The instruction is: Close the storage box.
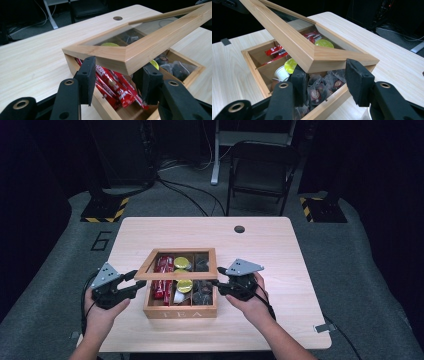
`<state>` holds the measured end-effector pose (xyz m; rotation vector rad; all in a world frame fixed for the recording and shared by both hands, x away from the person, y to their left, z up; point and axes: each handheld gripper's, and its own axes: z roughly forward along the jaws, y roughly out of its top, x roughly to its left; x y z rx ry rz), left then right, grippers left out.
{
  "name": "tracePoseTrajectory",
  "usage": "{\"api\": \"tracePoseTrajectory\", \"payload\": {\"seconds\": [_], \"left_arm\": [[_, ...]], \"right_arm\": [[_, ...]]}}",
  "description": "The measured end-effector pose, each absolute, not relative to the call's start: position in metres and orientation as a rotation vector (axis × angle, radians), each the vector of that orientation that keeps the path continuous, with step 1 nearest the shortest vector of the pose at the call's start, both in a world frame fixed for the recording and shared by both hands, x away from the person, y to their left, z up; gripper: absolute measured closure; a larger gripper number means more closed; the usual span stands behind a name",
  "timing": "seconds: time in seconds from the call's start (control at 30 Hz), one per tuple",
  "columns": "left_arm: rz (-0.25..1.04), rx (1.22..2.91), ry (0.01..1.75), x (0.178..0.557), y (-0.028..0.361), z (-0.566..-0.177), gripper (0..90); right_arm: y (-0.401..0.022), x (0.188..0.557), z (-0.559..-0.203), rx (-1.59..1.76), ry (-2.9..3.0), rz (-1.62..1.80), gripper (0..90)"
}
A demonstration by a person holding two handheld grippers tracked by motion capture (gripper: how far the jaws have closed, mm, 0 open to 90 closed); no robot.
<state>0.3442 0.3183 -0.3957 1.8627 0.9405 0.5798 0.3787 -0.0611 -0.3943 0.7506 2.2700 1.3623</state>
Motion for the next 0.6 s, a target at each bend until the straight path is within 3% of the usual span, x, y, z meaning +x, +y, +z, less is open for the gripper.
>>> {"api": "tracePoseTrajectory", "payload": {"seconds": [0.6], "left_arm": [[0.559,1.891,0.962,0.329,0.316,-0.429,52.7]], "right_arm": [[-0.065,0.352,-0.425,0.759,2.276,1.394,56.1]]}}
